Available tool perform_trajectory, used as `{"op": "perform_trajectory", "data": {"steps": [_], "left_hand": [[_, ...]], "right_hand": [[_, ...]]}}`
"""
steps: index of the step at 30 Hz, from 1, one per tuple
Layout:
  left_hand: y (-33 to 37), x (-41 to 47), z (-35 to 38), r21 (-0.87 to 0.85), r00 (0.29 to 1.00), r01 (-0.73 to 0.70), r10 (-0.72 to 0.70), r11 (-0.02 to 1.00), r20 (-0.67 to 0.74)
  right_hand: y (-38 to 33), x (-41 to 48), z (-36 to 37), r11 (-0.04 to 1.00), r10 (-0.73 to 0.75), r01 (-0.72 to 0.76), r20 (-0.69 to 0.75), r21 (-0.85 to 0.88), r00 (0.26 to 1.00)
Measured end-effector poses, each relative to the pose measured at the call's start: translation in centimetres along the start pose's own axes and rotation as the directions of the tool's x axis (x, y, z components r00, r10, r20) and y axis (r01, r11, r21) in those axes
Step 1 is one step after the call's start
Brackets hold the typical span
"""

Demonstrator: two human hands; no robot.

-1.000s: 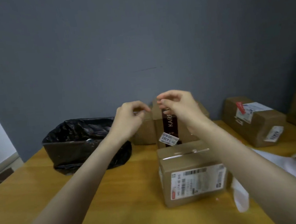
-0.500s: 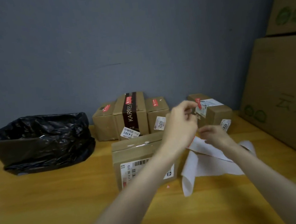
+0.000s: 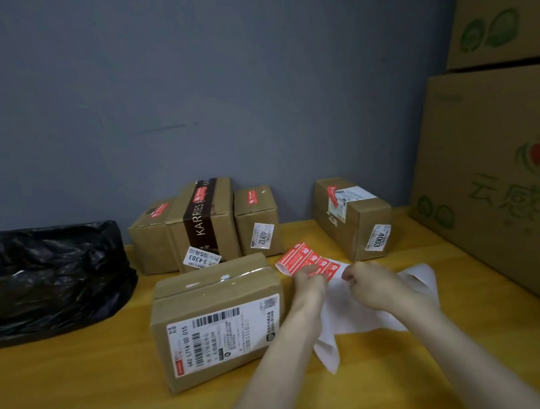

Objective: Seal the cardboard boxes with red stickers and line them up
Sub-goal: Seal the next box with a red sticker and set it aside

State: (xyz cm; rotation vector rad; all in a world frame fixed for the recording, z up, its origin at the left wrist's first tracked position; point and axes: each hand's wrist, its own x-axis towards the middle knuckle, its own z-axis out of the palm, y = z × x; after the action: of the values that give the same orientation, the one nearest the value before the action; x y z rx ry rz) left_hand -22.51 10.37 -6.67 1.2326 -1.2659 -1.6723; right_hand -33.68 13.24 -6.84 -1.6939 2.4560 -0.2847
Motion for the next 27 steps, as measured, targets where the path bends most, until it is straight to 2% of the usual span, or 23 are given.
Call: {"op": "perform_trajectory", "data": {"steps": [5,8,11,14,16,19,21,23,26,27], "left_hand": [[-0.2,1.6,0.0,-0.139,0.993,-0.031,0.015,0.99,-0.114],[0.0,2.0,-0.2,-0.189,0.992,-0.018,-0.007,0.982,-0.128],[0.1,1.9,-0.4,-0.197,0.995,-0.009,-0.011,0.98,-0.103],[0.4,1.0,-0.3,-0.119,0.994,-0.082,0.073,0.989,-0.075],[0.6,0.6,-0.3,-0.077,0.986,-0.155,0.149,0.985,-0.078],[1.0,0.2,0.0,-0.015,0.954,-0.293,0.291,0.956,-0.071],[1.2,-0.1,0.1,-0.01,0.932,-0.362,0.361,0.932,-0.037],[1.5,-0.3,0.0,-0.019,0.901,-0.434,0.434,0.901,0.014],[2.2,-0.7,-0.2,-0.058,0.864,-0.497,0.5,0.866,0.067],[2.2,-0.8,-0.2,-0.077,0.859,-0.503,0.508,0.861,0.071]], "right_hand": [[-0.1,-0.4,-0.6,0.998,0.057,-0.057,-0.081,-0.001,0.995],[-0.2,-0.1,-1.4,0.996,0.088,-0.088,-0.107,0.01,0.99],[-0.5,0.1,-1.8,0.995,0.104,-0.103,-0.104,0.018,0.989],[-0.6,0.7,-1.8,0.993,0.114,-0.111,-0.057,0.048,0.992],[-0.5,1.2,-1.7,0.979,0.113,-0.097,-0.085,0.179,0.99],[-0.3,1.5,-1.9,0.908,0.129,0.007,-0.296,0.419,0.947],[-0.2,1.5,-2.5,0.867,0.147,0.076,-0.398,0.493,0.905],[0.1,1.8,-2.9,0.841,0.149,0.107,-0.417,0.531,0.897],[0.2,1.5,-3.6,0.735,0.132,0.14,-0.342,0.664,0.93],[0.2,1.5,-3.6,0.725,0.137,0.166,-0.376,0.668,0.916]]}}
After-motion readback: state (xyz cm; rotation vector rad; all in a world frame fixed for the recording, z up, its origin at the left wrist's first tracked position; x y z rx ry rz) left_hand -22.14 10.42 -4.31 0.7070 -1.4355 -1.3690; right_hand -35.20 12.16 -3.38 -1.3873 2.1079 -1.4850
